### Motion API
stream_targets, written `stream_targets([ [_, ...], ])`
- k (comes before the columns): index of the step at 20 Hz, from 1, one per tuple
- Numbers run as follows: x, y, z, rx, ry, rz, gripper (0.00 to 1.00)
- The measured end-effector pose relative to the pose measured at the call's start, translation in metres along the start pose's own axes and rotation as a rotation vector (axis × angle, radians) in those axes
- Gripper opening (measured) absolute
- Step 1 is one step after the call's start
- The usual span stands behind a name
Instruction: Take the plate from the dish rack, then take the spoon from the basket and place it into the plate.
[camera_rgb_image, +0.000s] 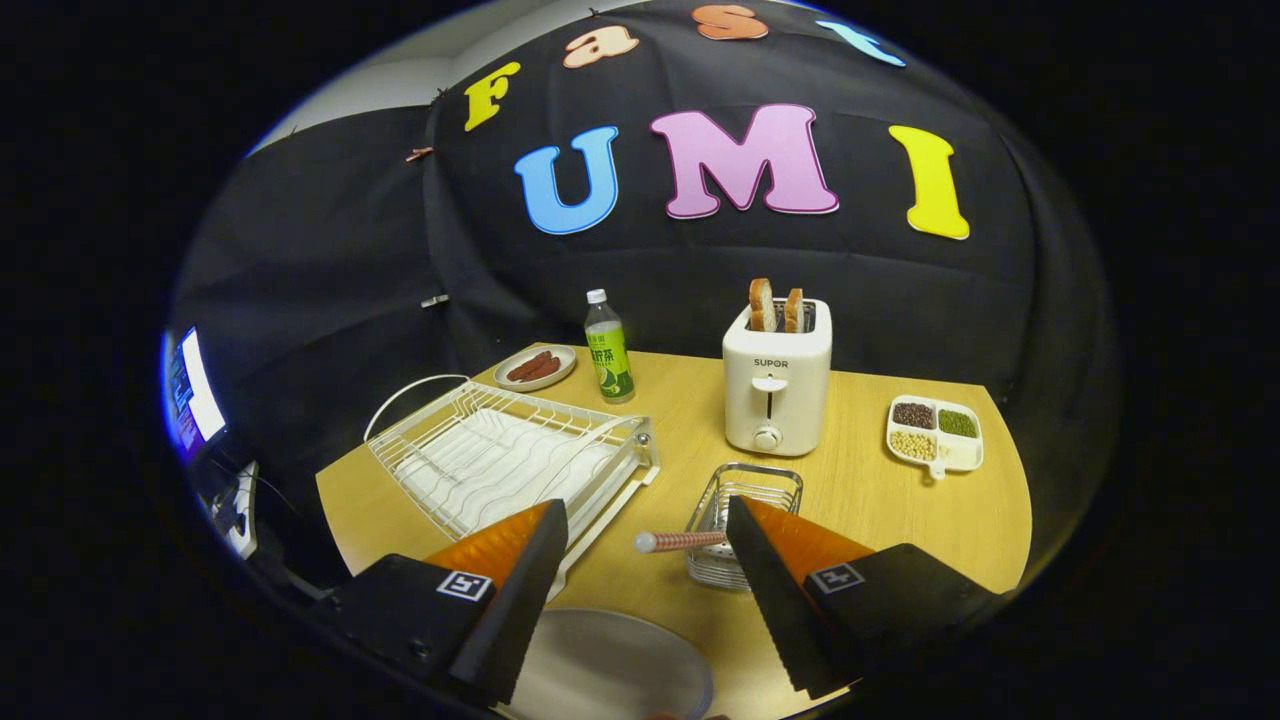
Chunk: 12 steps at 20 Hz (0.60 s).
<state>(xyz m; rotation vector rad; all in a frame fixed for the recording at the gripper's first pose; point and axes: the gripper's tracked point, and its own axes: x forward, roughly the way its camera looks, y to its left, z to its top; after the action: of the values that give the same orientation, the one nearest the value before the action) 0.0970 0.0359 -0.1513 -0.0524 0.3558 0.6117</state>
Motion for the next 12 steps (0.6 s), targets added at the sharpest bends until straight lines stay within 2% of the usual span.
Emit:
stream_targets([
  [2,0.018,-0.010,-0.009,-0.029,-0.010,-0.041,0.99],
  [8,0.054,-0.025,-0.029,0.004,-0.006,-0.106,0.98],
  [9,0.056,-0.024,-0.027,0.036,-0.010,-0.097,0.87],
  [10,0.055,-0.024,-0.023,0.058,-0.019,-0.097,0.80],
  [12,0.055,-0.026,-0.018,0.050,-0.041,-0.100,0.74],
])
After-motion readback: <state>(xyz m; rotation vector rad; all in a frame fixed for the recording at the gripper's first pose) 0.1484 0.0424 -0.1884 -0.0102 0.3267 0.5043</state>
